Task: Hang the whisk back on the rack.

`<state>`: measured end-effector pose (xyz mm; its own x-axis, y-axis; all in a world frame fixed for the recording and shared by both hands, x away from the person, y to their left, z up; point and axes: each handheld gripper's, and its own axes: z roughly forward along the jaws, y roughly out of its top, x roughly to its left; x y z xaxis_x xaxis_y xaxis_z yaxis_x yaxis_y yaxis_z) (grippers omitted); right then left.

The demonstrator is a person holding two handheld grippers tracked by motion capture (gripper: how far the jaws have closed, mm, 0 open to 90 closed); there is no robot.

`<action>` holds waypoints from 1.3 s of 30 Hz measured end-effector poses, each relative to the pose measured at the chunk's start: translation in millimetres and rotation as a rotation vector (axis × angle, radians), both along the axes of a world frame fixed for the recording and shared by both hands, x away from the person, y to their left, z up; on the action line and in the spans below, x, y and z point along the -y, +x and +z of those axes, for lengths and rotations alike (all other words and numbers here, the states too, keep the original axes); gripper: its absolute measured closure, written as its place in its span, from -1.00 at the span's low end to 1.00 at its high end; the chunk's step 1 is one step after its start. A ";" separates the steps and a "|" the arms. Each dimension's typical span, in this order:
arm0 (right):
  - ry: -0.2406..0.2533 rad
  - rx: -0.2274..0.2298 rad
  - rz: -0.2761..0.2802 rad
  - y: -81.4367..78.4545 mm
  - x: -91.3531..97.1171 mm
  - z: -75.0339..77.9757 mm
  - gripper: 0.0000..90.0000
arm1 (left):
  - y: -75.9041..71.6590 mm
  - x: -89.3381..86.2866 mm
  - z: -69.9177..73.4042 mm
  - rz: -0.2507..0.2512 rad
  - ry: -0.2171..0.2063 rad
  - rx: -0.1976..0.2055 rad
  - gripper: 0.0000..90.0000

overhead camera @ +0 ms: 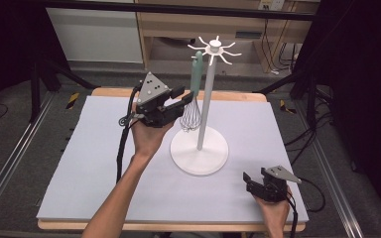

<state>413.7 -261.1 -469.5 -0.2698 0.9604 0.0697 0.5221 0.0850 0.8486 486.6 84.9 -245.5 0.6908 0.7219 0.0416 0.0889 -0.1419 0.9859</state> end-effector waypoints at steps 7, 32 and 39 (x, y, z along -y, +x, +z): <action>0.003 -0.002 -0.004 -0.3 0.8 0.1 -0.37 | -4.8 -6.7 -6.5 0.004 0.008 -0.009 0.28; -0.004 -0.003 -0.015 -0.6 0.6 -1.0 -0.39 | -27.6 -68.5 -84.0 0.059 0.077 -0.116 -0.13; -0.007 -0.003 -0.016 -0.9 1.3 -1.1 -0.39 | -35.7 -82.1 -105.0 0.097 0.102 -0.122 -0.20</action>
